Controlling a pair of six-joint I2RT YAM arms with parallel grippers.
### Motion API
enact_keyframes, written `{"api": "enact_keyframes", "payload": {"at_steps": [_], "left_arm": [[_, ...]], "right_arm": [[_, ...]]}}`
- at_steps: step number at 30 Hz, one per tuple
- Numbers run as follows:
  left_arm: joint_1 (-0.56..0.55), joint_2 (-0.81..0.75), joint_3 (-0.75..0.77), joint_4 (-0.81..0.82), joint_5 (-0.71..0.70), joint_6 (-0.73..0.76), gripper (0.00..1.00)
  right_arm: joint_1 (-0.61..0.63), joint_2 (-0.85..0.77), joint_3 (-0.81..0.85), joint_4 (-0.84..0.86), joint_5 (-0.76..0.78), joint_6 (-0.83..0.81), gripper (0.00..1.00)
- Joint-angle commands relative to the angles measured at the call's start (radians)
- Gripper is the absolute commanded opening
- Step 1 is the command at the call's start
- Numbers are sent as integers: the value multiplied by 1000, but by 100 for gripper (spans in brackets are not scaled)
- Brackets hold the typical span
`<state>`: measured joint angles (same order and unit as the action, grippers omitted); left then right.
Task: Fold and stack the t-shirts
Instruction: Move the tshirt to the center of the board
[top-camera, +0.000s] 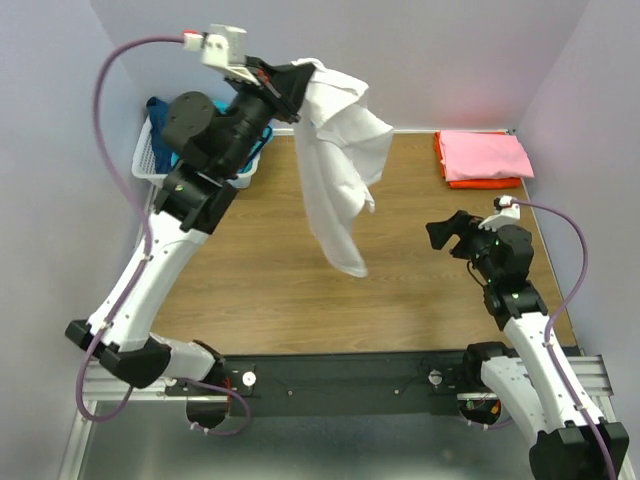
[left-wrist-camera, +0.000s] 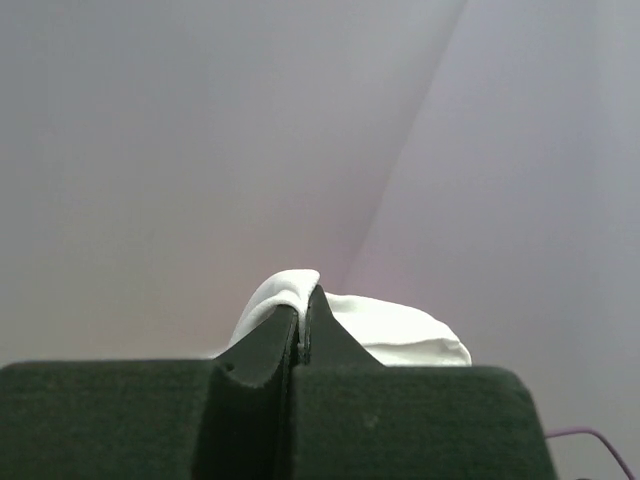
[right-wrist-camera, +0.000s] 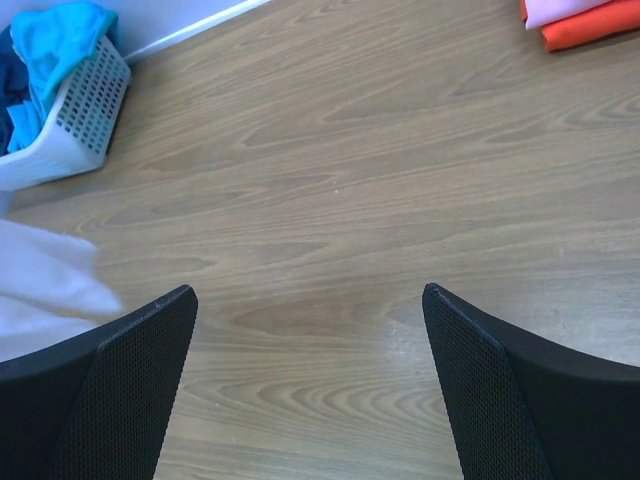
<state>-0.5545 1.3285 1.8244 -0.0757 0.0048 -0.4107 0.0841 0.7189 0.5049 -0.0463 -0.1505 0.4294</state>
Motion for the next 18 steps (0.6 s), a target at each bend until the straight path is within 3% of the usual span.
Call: {"api": "enact_keyframes", "payload": {"at_steps": [1, 2, 3, 5, 6, 7, 10, 13, 18], "left_arm": [[-79, 112, -117, 71, 38, -25, 6], [-91, 144, -123, 67, 43, -25, 18], [-113, 219, -125, 59, 46, -14, 46], [-120, 350, -84, -22, 52, -7, 84], [-124, 395, -53, -66, 49, -7, 94], [-122, 432, 4, -160, 40, -13, 94], [-122, 491, 7, -220, -43, -19, 96], [-122, 408, -133, -162, -123, -36, 99], [-113, 195, -492, -104, -227, -123, 99]], "right_arm": [[5, -30, -19, 14, 29, 6, 100], [5, -32, -20, 13, 37, 6, 100], [5, -30, -20, 11, 45, 6, 100], [3, -27, -22, 10, 51, 9, 100], [3, -24, -22, 10, 52, 11, 100], [5, -21, -22, 11, 52, 12, 100], [3, 1, -20, 8, 62, 19, 100], [3, 30, -14, 8, 57, 22, 100], [5, 74, -6, 10, 62, 25, 100]]}}
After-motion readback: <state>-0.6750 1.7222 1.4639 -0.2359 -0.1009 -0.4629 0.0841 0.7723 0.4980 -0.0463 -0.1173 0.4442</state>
